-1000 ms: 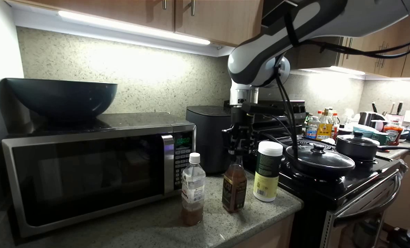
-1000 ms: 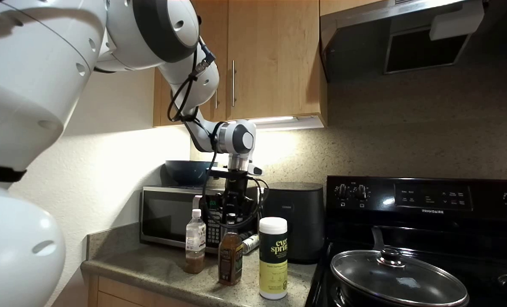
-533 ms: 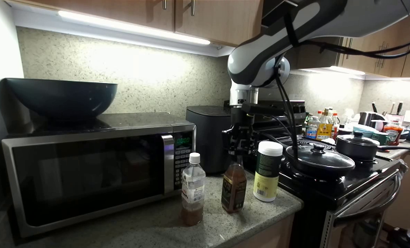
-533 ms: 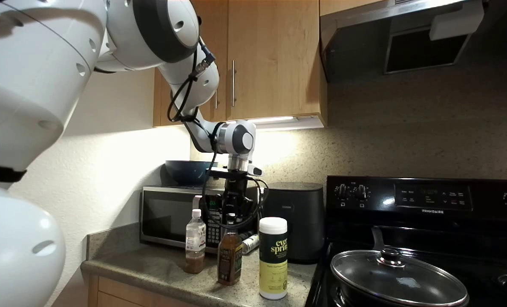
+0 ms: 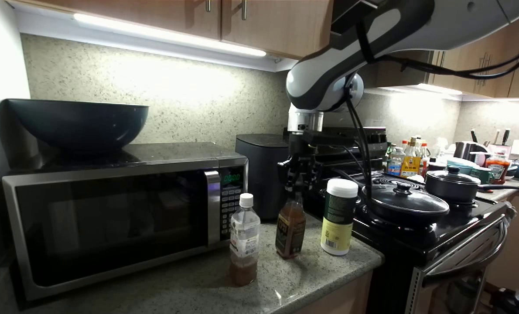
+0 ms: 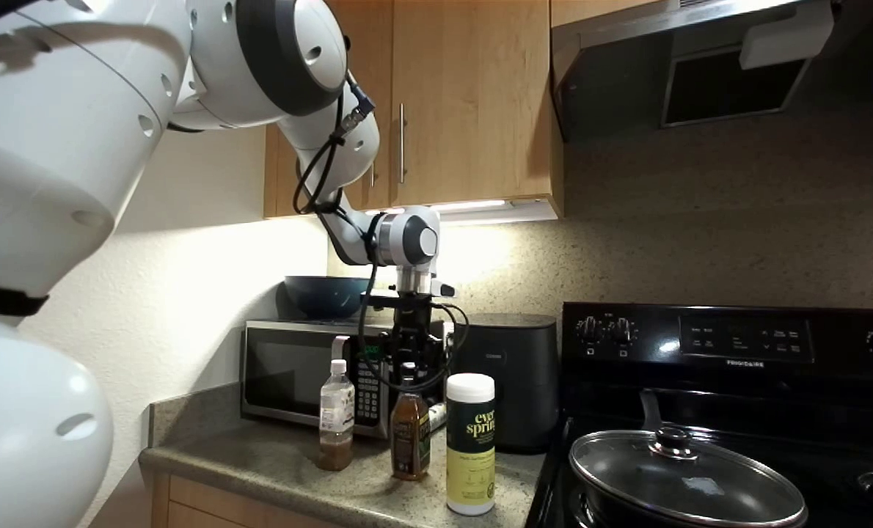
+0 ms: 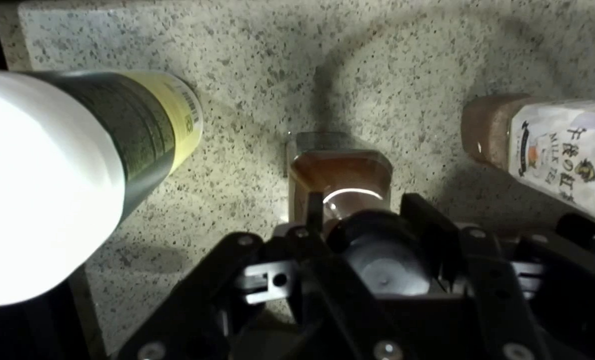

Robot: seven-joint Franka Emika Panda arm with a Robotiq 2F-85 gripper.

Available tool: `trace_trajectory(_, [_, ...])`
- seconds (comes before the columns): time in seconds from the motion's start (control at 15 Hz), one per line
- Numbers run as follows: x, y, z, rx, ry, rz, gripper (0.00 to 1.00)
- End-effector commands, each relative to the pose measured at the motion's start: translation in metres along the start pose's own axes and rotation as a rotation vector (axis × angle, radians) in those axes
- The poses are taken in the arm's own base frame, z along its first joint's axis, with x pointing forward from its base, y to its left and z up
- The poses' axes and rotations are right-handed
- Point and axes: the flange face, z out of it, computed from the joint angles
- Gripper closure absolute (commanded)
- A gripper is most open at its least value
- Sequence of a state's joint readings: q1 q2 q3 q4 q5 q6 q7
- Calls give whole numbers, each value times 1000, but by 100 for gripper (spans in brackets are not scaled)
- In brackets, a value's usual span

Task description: Move the oil bottle to the back, the plastic bottle to the right and then bring the oil bottle back

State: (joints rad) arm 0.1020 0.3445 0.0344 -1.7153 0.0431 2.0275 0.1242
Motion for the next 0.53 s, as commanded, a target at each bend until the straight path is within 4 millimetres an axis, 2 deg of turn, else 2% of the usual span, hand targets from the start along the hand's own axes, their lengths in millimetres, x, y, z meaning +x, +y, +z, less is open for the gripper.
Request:
trace_trajectory(0.0, [20,-1,-24,-21,89,-2,82])
trace_trajectory(0.27, [36,1,-41,15,115,6,82])
trace_trajectory(0.33, [29,1,-26,-2,95,0,82])
trace_trajectory(0.4, [31,1,-27,-1,99,0,57])
trace_trajectory(0.47, [31,1,-24,-2,94,0,57])
